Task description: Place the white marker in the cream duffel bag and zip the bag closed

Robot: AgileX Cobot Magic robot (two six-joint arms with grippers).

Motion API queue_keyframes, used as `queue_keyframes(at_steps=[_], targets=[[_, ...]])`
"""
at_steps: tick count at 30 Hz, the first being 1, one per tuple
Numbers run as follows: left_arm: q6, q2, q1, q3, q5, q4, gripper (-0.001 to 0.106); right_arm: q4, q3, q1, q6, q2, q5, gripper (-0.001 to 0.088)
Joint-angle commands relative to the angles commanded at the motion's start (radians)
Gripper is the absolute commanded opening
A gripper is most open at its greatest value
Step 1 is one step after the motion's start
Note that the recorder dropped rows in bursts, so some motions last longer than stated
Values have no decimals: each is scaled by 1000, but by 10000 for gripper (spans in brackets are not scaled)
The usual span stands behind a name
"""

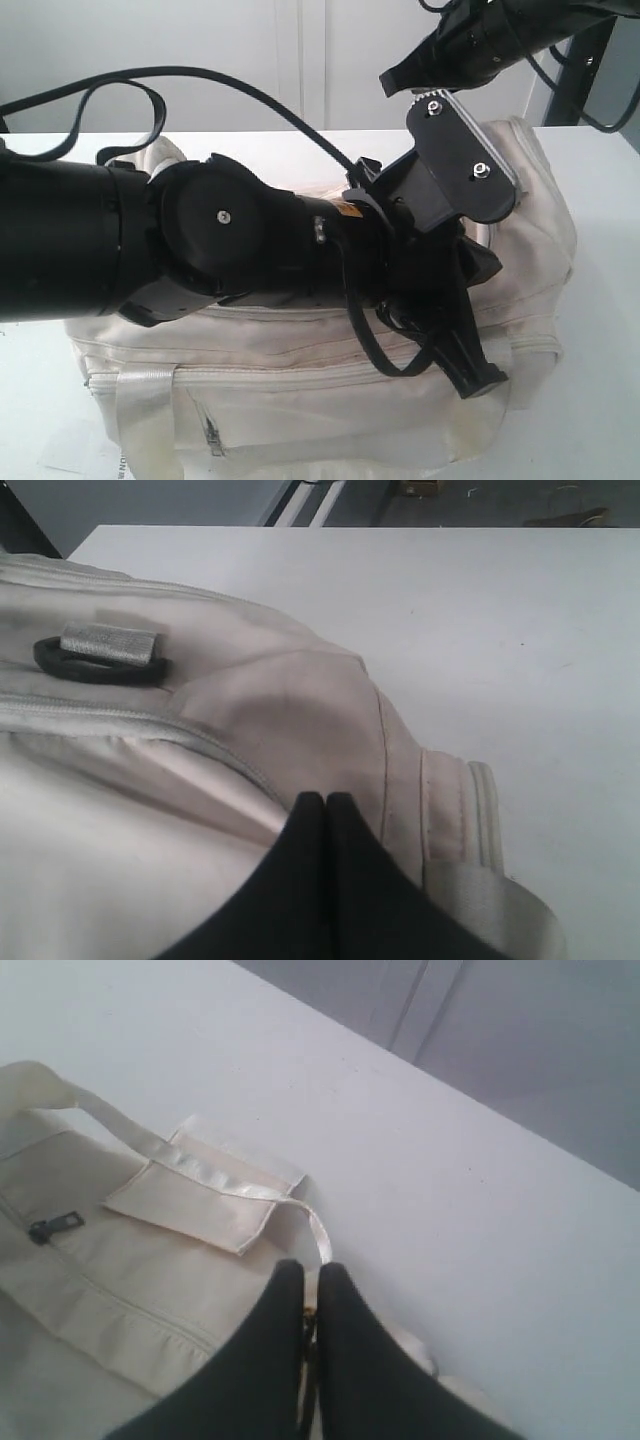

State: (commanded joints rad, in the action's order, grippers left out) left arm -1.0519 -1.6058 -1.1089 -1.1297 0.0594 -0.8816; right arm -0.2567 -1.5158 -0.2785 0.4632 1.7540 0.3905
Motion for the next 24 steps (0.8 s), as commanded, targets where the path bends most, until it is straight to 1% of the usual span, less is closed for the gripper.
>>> queue_keyframes(at_steps=[8, 9, 11, 12, 14, 15, 16, 17, 18, 19, 20, 21, 22, 23, 24], targets=[[2, 0, 2, 0, 0, 0, 0, 1, 0, 0, 0, 7, -40, 1], [2, 0, 2, 0, 0, 0, 0, 1, 0, 0, 0, 7, -38, 13], [2, 0, 2, 0, 6, 0, 37, 1, 0, 0, 0, 7, -35, 82], [2, 0, 2, 0, 14, 0, 69, 1, 0, 0, 0, 7, -29, 120], [6, 0, 2, 0, 32, 0, 177, 1, 0, 0, 0, 7, -19, 227], [6, 0, 2, 0, 57, -7, 307, 1, 0, 0, 0, 4, -7, 322], [6, 0, 2, 0, 68, -7, 374, 5, 0, 0, 0, 2, 6, 366], [6, 0, 2, 0, 95, -8, 475, 10, 0, 0, 0, -11, 27, 413], [6, 0, 2, 0, 113, -8, 516, 12, 0, 0, 0, -22, 43, 418], [6, 0, 2, 0, 161, -8, 567, 31, 0, 0, -6, -46, 84, 418], [6, 0, 2, 0, 187, -19, 586, 41, 0, 2, -24, -61, 110, 418], [6, 0, 2, 0, 247, -57, 620, 48, 0, 17, -68, -90, 161, 418], [6, 2, 2, 0, 266, -75, 640, 48, 0, 28, -89, -105, 193, 418], [6, 12, 2, 0, 272, -130, 684, 48, 0, 57, -104, -134, 257, 418], [6, 22, 2, 0, 273, -152, 719, 50, 0, 77, -104, -155, 307, 418]])
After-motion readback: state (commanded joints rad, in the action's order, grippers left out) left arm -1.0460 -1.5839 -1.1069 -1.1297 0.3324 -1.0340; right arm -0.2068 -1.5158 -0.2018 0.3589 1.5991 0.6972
